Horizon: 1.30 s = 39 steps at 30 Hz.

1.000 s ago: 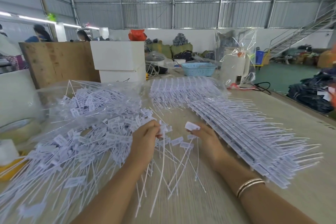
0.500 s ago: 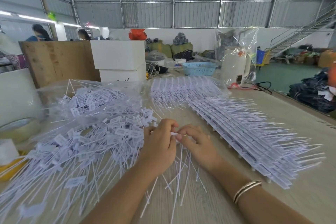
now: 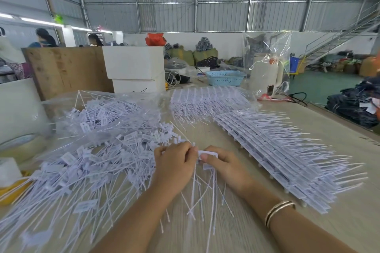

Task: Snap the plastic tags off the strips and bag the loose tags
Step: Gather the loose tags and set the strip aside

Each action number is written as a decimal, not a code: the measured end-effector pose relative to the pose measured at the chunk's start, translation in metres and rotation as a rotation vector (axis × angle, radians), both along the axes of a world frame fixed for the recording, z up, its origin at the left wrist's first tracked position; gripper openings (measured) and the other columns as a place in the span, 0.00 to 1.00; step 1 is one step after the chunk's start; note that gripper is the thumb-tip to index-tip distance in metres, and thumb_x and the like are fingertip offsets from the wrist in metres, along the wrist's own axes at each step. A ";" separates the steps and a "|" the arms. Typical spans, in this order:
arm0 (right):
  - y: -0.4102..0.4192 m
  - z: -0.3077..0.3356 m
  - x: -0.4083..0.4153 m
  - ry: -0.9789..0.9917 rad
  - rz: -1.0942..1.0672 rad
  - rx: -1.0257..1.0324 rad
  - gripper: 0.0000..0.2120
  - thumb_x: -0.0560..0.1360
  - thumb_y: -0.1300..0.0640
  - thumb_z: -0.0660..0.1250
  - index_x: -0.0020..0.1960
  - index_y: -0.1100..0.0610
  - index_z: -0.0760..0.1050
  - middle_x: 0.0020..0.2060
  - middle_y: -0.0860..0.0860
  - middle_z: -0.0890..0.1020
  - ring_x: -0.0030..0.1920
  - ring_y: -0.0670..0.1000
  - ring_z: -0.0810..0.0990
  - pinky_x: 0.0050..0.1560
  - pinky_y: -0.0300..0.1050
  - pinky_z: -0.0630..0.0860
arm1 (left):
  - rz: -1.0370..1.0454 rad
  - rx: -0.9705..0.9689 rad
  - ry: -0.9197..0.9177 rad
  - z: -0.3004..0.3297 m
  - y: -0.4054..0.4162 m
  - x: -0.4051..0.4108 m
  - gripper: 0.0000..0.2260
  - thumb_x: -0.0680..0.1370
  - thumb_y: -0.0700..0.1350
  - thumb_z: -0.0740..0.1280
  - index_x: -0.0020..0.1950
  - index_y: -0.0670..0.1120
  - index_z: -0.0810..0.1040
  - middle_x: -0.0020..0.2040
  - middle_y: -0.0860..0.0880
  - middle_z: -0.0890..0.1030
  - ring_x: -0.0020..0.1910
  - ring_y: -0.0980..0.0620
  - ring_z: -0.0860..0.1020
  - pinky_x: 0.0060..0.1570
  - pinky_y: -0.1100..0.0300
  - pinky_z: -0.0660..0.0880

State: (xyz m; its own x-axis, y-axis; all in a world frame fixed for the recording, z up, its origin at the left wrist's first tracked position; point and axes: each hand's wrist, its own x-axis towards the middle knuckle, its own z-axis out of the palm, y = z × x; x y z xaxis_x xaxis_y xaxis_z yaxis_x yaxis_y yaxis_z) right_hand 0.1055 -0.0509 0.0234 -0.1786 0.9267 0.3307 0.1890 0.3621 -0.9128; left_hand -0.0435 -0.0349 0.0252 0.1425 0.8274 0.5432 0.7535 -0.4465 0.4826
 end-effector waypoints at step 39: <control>0.014 -0.013 0.015 -0.023 -0.318 -0.051 0.09 0.79 0.45 0.59 0.41 0.42 0.73 0.44 0.40 0.78 0.52 0.46 0.75 0.54 0.48 0.68 | -0.199 -0.337 -0.692 0.011 0.001 -0.004 0.13 0.80 0.40 0.58 0.36 0.45 0.74 0.39 0.43 0.76 0.40 0.49 0.74 0.39 0.65 0.69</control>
